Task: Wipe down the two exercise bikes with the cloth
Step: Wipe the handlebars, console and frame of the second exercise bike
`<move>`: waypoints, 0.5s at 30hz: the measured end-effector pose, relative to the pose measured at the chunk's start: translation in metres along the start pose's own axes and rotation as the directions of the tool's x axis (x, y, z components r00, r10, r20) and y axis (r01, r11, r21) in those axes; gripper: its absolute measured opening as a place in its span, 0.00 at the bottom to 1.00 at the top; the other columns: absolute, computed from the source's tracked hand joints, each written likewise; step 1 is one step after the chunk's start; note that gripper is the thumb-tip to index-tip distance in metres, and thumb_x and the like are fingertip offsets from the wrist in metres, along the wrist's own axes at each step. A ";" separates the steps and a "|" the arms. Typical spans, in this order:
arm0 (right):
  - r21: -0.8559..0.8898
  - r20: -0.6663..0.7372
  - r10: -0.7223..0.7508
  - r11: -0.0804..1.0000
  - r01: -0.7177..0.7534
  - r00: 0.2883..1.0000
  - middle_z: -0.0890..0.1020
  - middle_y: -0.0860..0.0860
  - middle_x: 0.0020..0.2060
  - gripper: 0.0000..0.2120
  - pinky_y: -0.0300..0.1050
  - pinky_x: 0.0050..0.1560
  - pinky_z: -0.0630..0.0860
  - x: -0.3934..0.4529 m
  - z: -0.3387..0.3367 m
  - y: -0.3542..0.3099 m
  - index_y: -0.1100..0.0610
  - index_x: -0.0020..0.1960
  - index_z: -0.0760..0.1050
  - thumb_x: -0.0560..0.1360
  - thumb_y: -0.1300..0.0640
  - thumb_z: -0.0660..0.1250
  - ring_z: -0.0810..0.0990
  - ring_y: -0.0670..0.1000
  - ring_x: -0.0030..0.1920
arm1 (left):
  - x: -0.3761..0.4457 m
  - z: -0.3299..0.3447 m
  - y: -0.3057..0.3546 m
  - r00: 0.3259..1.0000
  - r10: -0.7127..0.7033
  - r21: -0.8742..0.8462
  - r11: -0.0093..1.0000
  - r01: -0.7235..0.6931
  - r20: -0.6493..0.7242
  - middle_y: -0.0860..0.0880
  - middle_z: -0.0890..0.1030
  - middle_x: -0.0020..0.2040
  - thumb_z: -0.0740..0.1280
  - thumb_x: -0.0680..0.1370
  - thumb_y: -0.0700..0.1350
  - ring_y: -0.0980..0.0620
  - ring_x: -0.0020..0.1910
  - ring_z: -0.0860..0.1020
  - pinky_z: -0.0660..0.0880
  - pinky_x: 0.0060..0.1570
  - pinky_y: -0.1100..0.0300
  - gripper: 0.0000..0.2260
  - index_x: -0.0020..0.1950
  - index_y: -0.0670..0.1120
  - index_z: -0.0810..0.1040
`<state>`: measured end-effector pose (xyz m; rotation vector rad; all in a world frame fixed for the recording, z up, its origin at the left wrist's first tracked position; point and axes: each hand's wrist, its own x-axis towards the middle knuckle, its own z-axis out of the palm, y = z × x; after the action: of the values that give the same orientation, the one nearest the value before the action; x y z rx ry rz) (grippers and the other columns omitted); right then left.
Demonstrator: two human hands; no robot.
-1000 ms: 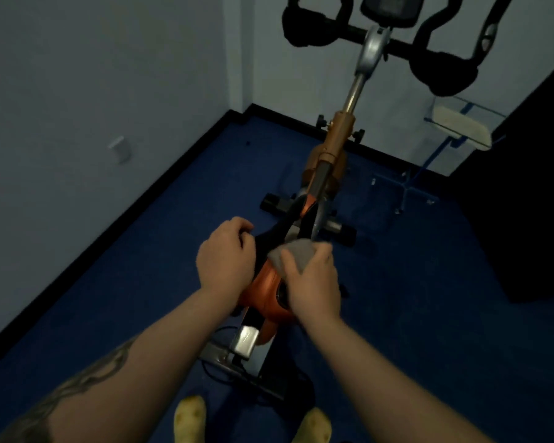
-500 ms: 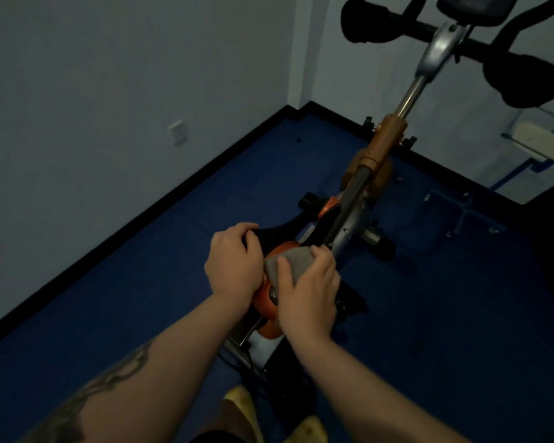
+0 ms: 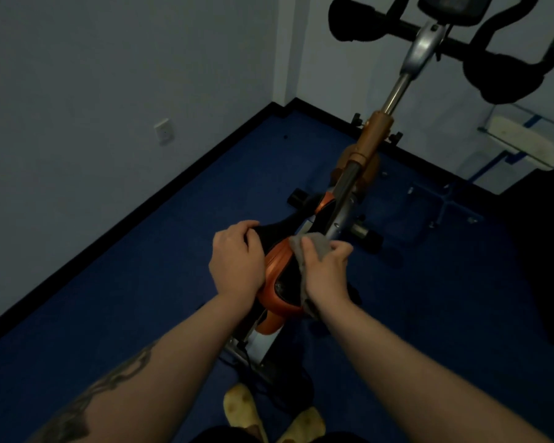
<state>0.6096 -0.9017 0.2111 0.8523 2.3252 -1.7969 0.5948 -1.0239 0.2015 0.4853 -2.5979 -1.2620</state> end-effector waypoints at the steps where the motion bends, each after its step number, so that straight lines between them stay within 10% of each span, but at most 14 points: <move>1: -0.027 -0.017 -0.022 0.999 0.021 1.000 0.71 0.55 0.59 0.20 0.42 0.45 0.71 -0.006 0.002 0.004 0.53 0.59 0.59 0.77 0.44 0.64 0.75 0.52 0.54 | -0.001 0.000 0.000 1.000 0.003 -0.007 1.000 -0.003 -0.001 0.62 0.69 0.46 0.57 0.81 0.45 0.56 0.57 0.71 0.65 0.46 0.59 0.13 0.58 0.54 0.79; 4: -0.037 -0.091 -0.076 0.997 0.073 0.993 0.71 0.51 0.57 0.23 0.32 0.36 0.70 -0.049 0.014 0.027 0.46 0.59 0.58 0.74 0.41 0.67 0.75 0.48 0.52 | 0.000 0.000 -0.004 0.999 0.036 -0.044 0.998 -0.037 -0.024 0.61 0.71 0.47 0.58 0.81 0.44 0.57 0.57 0.71 0.65 0.45 0.60 0.12 0.57 0.54 0.80; 10: -0.133 -0.074 0.049 0.989 -0.059 0.996 0.78 0.58 0.56 0.21 0.45 0.49 0.71 0.012 0.009 -0.015 0.59 0.61 0.61 0.80 0.43 0.60 0.77 0.55 0.51 | 0.003 0.001 -0.005 0.997 0.081 -0.047 0.996 -0.081 -0.002 0.64 0.70 0.45 0.58 0.80 0.43 0.60 0.56 0.69 0.65 0.44 0.60 0.12 0.55 0.53 0.79; 15: -0.382 -0.092 -0.137 0.920 0.092 0.986 0.75 0.52 0.58 0.24 0.46 0.45 0.73 -0.028 0.017 0.006 0.49 0.64 0.59 0.76 0.38 0.61 0.76 0.54 0.55 | 0.004 0.001 -0.008 0.995 0.101 -0.025 0.995 -0.101 0.015 0.60 0.76 0.49 0.58 0.80 0.43 0.58 0.57 0.70 0.65 0.42 0.60 0.12 0.55 0.53 0.80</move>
<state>0.6313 -0.9271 0.2114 0.7912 2.7192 -1.2896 0.5921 -1.0297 0.1953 0.3360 -2.5813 -1.2678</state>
